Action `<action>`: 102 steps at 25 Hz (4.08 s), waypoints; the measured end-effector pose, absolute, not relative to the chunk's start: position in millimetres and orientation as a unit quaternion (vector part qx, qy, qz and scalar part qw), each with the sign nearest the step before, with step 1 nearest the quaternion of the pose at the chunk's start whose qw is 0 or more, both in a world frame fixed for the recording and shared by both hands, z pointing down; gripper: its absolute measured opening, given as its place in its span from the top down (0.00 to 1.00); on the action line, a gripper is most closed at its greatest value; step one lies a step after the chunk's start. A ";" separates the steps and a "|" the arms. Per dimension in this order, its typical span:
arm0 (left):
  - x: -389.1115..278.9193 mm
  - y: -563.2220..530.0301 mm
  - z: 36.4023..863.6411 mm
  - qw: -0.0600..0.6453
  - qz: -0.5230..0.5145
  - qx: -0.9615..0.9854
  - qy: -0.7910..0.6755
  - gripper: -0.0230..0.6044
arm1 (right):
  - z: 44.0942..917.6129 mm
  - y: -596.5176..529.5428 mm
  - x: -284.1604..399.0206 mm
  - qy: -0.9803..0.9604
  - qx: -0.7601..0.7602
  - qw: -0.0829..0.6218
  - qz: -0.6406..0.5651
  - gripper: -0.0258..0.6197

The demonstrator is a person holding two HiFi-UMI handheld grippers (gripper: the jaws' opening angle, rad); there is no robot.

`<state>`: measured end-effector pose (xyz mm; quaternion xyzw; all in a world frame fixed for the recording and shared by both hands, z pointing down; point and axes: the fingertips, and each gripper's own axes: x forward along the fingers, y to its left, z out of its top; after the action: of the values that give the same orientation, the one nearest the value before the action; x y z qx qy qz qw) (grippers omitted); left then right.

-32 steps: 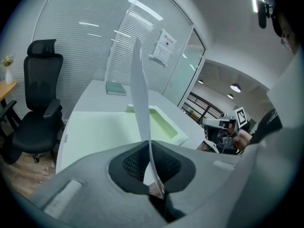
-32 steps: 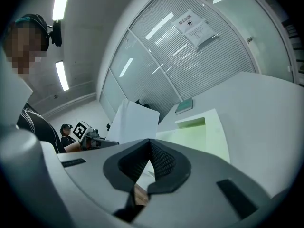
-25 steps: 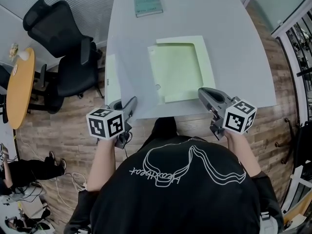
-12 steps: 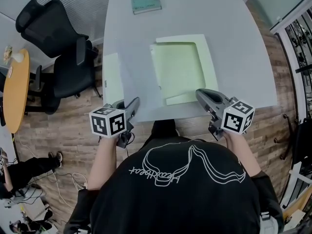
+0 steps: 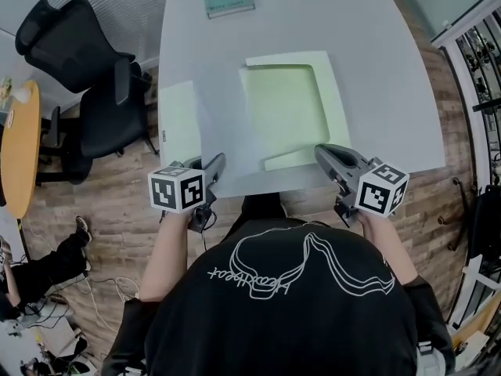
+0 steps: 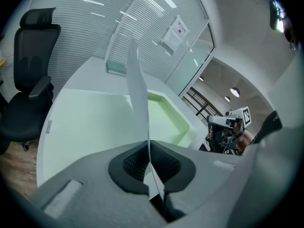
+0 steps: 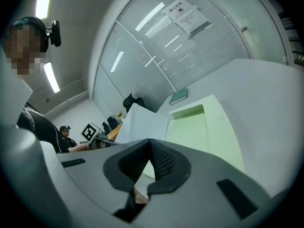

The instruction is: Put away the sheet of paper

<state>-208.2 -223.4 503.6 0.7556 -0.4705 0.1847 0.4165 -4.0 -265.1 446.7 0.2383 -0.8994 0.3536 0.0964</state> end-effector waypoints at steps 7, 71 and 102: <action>-202.8 -235.7 520.5 0.427 0.198 0.752 -0.461 0.95 | 452.2 -276.5 1.9 -0.894 0.249 0.090 0.362 0.95; -105.9 -288.4 572.4 0.477 0.297 0.756 -0.335 0.88 | 460.6 -294.0 67.1 -0.862 0.317 0.045 0.392 0.95; -32.4 -301.5 578.4 0.482 0.333 0.780 -0.218 0.76 | 469.4 -292.5 109.0 -0.835 0.355 0.009 0.420 0.95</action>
<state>-32.4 -301.5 578.4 0.7804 -0.2178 0.3334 0.4821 109.0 -292.5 469.4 0.3554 -0.8351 0.4197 0.0089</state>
